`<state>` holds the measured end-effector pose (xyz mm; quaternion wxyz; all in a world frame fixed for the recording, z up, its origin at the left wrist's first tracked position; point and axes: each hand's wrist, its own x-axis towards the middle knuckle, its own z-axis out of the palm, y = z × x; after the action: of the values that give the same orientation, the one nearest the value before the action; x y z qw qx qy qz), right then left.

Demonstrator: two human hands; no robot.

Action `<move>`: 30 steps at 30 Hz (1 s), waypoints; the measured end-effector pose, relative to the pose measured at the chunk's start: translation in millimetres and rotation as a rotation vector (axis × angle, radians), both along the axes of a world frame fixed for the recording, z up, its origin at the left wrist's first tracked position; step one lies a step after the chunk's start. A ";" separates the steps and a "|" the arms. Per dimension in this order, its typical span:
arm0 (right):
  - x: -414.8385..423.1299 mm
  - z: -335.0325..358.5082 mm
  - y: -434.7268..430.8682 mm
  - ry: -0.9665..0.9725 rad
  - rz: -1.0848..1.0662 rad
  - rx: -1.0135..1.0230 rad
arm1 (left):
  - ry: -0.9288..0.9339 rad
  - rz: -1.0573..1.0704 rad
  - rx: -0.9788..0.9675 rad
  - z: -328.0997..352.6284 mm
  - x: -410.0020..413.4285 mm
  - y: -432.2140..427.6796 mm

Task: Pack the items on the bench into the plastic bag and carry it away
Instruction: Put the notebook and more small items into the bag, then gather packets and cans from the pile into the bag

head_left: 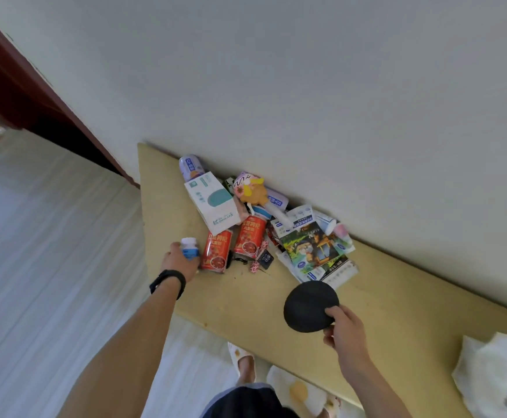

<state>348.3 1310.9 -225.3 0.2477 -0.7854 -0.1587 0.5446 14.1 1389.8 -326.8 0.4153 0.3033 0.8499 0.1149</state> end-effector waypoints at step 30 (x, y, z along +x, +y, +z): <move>308.6 63.8 -184.3 -0.089 -0.560 0.321 | -0.501 -0.253 0.075 86.3 376.6 -183.7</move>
<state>656.9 1126.7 -161.5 0.5013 -0.7725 -0.0308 0.3886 390.7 1206.1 -240.5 0.6120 0.3842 0.6713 0.1652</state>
